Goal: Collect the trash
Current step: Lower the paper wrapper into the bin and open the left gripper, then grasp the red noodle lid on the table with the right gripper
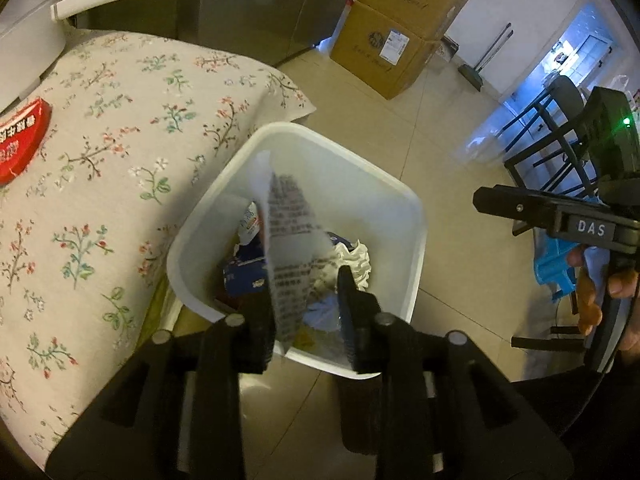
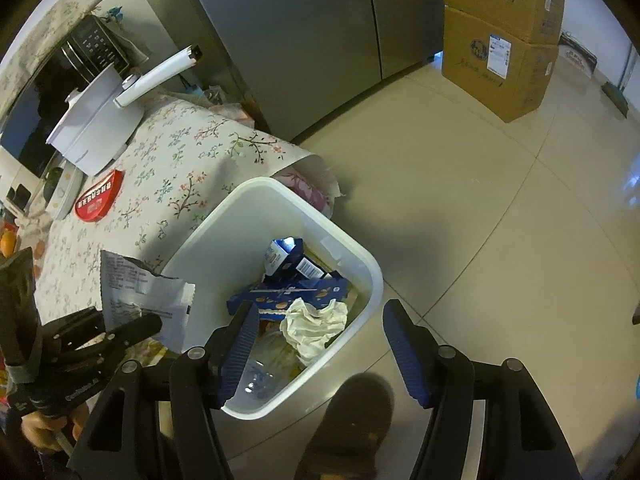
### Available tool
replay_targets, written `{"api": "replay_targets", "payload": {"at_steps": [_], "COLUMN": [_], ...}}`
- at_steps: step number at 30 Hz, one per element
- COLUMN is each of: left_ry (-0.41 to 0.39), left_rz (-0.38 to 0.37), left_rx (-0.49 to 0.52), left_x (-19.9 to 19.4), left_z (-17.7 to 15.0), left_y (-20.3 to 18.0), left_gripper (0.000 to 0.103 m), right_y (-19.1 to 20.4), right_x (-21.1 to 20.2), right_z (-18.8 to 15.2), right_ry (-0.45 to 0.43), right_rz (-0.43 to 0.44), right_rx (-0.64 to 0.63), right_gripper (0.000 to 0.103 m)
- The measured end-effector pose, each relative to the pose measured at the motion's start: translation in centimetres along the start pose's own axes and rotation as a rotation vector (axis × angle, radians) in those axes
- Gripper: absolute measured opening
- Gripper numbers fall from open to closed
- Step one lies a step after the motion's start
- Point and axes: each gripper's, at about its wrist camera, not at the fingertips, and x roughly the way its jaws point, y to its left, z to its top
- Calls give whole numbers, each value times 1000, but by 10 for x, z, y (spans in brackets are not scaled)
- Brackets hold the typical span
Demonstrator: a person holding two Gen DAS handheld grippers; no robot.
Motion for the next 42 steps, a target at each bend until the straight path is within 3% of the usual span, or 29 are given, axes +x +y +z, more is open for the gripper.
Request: {"api": "replay_targets", "payload": {"at_steps": [3, 10, 18, 22, 28, 30, 42], "left_ry": [-24, -66, -109, -137, -161, -175, -251], "left_rz": [-11, 2, 106, 154, 214, 232, 314], "left_rx": [2, -9, -69, -99, -148, -176, -362], "left_x": [-9, -34, -71, -94, -119, -128, -179], "left_z": [0, -1, -14, -24, -39, -45, -79], "left_y": [1, 10, 47, 68, 99, 112, 197], "left_gripper": [60, 70, 81, 83, 94, 102, 102], "right_y": [3, 7, 25, 46, 87, 102, 204], "right_x": [-1, -9, -12, -15, -14, -12, 20], "right_z": [-1, 0, 5, 9, 16, 20, 35], "right_ry": [1, -21, -37, -56, -88, -93, -116], "right_rz": [-2, 4, 9, 13, 41, 48, 46], "right_rx": [-5, -1, -25, -56, -105, -120, -245], "right_gripper": [66, 67, 69, 73, 79, 81, 95]}}
